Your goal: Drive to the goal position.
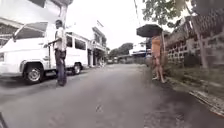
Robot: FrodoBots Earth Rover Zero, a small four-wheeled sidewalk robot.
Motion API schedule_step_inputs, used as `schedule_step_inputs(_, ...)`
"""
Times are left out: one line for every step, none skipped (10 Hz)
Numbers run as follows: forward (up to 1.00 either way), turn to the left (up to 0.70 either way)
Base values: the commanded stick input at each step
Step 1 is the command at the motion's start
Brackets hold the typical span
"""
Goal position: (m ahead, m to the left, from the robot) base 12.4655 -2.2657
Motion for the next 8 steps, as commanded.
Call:
schedule_step_inputs(0.85, 0.05)
schedule_step_inputs(0.85, -0.11)
schedule_step_inputs(0.85, -0.24)
schedule_step_inputs(0.85, -0.24)
schedule_step_inputs(0.85, -0.24)
schedule_step_inputs(0.85, -0.12)
schedule_step_inputs(0.85, 0.10)
schedule_step_inputs(0.85, 0.10)
